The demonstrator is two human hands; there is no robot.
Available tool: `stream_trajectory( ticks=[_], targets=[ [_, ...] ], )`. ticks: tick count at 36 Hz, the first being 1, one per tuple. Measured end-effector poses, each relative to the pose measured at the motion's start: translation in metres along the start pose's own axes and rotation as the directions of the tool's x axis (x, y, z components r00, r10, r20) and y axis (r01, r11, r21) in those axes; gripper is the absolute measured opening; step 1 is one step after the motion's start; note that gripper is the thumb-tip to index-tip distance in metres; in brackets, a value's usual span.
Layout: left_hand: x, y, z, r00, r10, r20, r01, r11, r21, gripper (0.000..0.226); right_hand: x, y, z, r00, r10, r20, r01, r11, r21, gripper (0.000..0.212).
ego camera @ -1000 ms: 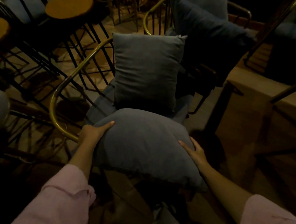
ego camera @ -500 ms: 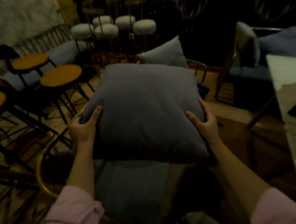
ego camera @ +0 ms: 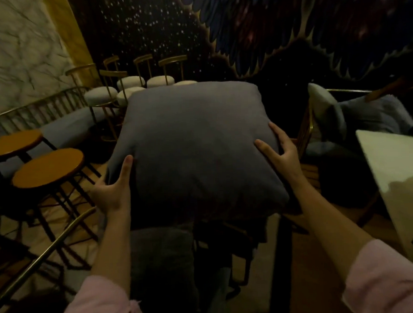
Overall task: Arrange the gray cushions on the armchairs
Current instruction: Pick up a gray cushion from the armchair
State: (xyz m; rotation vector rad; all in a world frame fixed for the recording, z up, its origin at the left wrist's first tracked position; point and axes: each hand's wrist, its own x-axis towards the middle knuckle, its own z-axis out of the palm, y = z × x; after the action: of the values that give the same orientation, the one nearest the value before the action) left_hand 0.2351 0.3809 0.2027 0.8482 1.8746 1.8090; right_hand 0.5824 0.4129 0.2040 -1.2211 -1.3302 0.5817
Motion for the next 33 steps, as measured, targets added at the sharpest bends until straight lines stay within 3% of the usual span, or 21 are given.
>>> stream_trajectory(
  ticks=[8,15,21,24,28,31,33],
  targets=[
    [0.049,0.002,0.123,0.992,-0.055,-0.113,0.058,0.998,0.019,0.072,0.158,0.052,0.013,0.99,0.012,0.143,-0.01,1.0,-0.014,0.069],
    [0.093,-0.019,0.195,0.988,-0.11,-0.112,0.112,0.994,0.01,0.078,0.263,0.101,0.047,0.967,0.08,0.24,-0.072,0.997,-0.042,0.071],
    [0.137,-0.065,0.249,0.974,-0.193,-0.117,0.196,0.981,0.014,0.097,0.325,0.159,0.088,0.936,0.173,0.307,-0.151,0.984,-0.094,0.078],
    [0.15,-0.099,0.271,0.967,-0.237,-0.095,0.245,0.965,0.093,0.103,0.342,0.192,0.105,0.879,0.284,0.383,-0.239,0.957,-0.162,0.09],
    [0.164,-0.126,0.299,0.957,-0.289,-0.02,0.279,0.905,0.321,0.116,0.349,0.238,0.126,0.743,0.43,0.513,-0.327,0.902,-0.283,0.126],
    [0.177,-0.134,0.317,0.937,-0.349,-0.006,0.304,0.807,0.507,0.125,0.341,0.271,0.14,0.627,0.524,0.576,-0.323,0.848,-0.42,0.112],
    [0.181,-0.142,0.322,0.933,-0.36,-0.027,0.31,0.762,0.568,0.131,0.338,0.29,0.146,0.6,0.549,0.582,-0.308,0.83,-0.465,0.117]
  ],
)
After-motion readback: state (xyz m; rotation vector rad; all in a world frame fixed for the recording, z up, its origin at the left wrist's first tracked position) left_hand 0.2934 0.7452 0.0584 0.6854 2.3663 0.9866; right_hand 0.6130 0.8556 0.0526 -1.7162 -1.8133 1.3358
